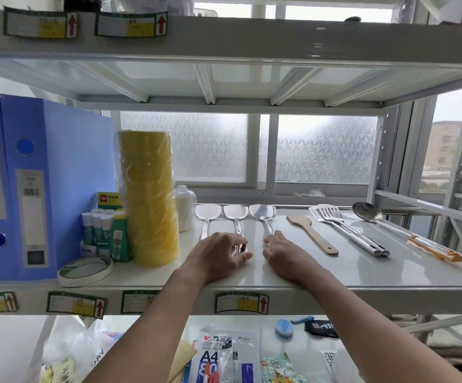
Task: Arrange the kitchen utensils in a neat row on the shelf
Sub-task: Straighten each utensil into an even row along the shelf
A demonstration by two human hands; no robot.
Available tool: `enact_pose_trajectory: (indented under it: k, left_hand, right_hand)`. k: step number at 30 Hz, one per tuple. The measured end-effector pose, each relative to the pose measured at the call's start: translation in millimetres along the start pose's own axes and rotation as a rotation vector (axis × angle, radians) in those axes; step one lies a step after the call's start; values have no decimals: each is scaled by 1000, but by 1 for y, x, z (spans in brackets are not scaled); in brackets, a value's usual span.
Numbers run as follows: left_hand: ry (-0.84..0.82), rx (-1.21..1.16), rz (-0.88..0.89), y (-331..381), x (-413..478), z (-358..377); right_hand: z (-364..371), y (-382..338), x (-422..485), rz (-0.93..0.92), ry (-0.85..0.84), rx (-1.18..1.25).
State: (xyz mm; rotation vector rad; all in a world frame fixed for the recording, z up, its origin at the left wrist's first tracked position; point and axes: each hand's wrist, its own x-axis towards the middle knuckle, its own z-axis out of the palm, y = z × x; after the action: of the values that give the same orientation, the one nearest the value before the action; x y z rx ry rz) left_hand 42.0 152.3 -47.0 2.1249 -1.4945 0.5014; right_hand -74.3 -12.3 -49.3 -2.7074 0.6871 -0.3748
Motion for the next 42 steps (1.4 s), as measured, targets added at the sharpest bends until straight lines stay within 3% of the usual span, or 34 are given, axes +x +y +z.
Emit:
enact_pose_trajectory:
  k: [33, 42]
  left_hand:
    - [-24, -2, -25, 0, -1, 0]
    - [20, -1, 13, 2, -1, -1]
  right_hand:
    - [1, 1, -2, -25, 63, 28]
    - [-1, 1, -7, -34, 269, 112]
